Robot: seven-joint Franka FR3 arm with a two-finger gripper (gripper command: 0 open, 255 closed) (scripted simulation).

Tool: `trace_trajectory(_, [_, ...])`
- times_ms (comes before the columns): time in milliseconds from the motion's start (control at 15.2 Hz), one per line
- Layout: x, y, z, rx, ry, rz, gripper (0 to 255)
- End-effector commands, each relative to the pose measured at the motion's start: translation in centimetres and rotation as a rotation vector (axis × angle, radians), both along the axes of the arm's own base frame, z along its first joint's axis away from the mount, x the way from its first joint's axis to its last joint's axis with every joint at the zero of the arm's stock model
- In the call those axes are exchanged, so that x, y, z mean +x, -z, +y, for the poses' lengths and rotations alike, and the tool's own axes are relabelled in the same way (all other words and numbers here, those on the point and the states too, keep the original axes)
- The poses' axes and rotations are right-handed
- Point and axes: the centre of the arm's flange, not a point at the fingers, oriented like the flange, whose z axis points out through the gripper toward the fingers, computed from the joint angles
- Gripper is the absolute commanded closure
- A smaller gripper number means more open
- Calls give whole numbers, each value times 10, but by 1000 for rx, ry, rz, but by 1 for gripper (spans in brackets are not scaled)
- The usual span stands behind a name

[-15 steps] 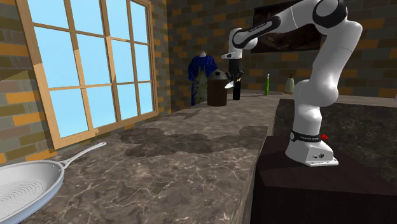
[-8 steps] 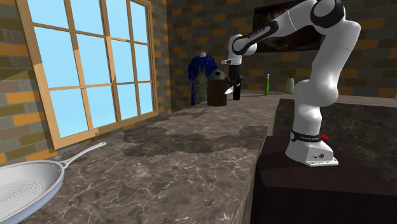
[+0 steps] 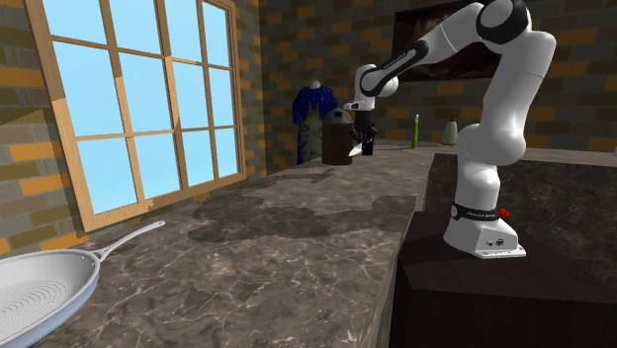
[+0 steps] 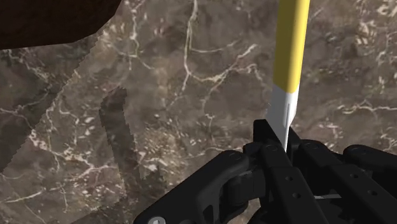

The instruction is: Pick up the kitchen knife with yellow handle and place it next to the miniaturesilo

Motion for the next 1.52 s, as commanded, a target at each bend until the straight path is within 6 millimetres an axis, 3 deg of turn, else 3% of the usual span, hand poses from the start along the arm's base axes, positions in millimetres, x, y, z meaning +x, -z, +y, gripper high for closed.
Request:
trace_trajectory(0, [0, 12, 0, 0, 0, 0, 255])
trace_trajectory(924, [0, 86, 0, 0, 0, 0, 255])
trace_trajectory(1386, [0, 86, 0, 0, 0, 0, 255])
trace_trajectory(1452, [0, 86, 0, 0, 0, 0, 0])
